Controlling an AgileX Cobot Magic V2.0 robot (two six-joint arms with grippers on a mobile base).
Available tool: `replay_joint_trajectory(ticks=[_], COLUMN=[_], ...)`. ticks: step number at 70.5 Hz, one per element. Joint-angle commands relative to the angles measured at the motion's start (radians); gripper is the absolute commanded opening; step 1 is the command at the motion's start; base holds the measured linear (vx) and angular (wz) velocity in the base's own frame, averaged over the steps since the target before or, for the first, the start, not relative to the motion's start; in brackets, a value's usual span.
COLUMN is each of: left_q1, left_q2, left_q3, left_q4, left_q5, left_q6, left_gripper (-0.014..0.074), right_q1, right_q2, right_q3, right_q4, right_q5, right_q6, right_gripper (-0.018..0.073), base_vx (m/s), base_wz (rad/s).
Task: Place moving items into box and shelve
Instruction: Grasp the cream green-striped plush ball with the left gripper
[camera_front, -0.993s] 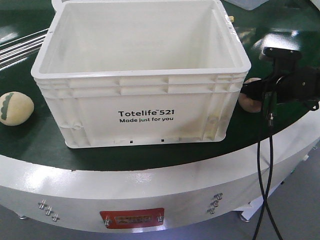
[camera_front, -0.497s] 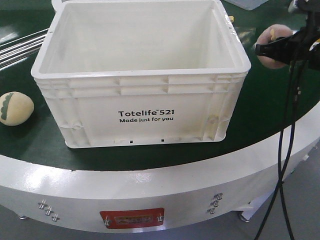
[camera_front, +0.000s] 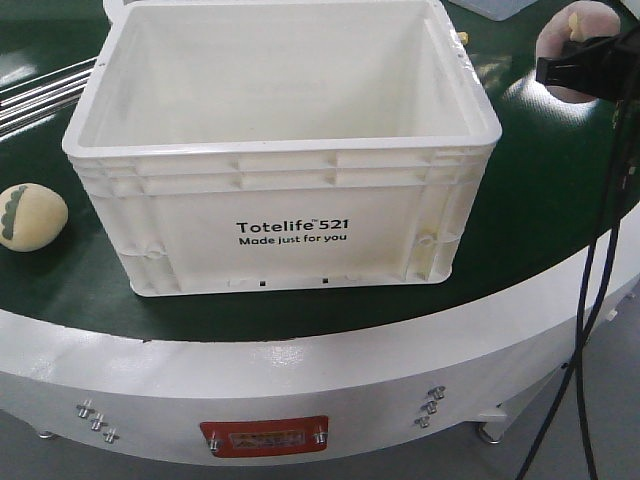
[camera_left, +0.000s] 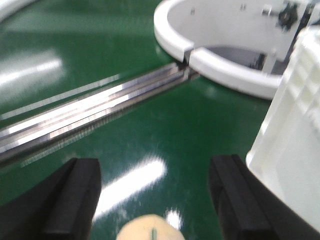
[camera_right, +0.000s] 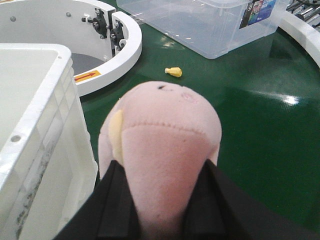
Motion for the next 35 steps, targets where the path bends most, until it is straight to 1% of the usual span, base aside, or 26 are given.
replay_joint_trajectory(ticks=[1,20,35], left_q1=[0.001,0.001,0.001], left_q2=[0.025,0.167,0.246], left_q3=[-0.037,-0.037,-0.037], left_q4=[-0.007,-0.007,-0.007], left_q5=[-0.058,-0.027,0.0], left_q6=[-0.015,-0.014,-0.014], left_gripper=[0.0555,0.0555,0.0555], right_q1=[-0.005,-0.005,-0.005], right_q2=[-0.036,-0.036,-0.036], right_q3=[-0.031,-0.031,-0.031], right_q4=[-0.008,-0.008,-0.008], right_q5=[-0.075,-0.067,-0.069], right_q6=[-0.01,-0.014,-0.014], right_gripper=[-0.0012,-0.0012,-0.0012], base_vx=[0.0,0.0,0.0], base_wz=[0.0,0.0,0.0])
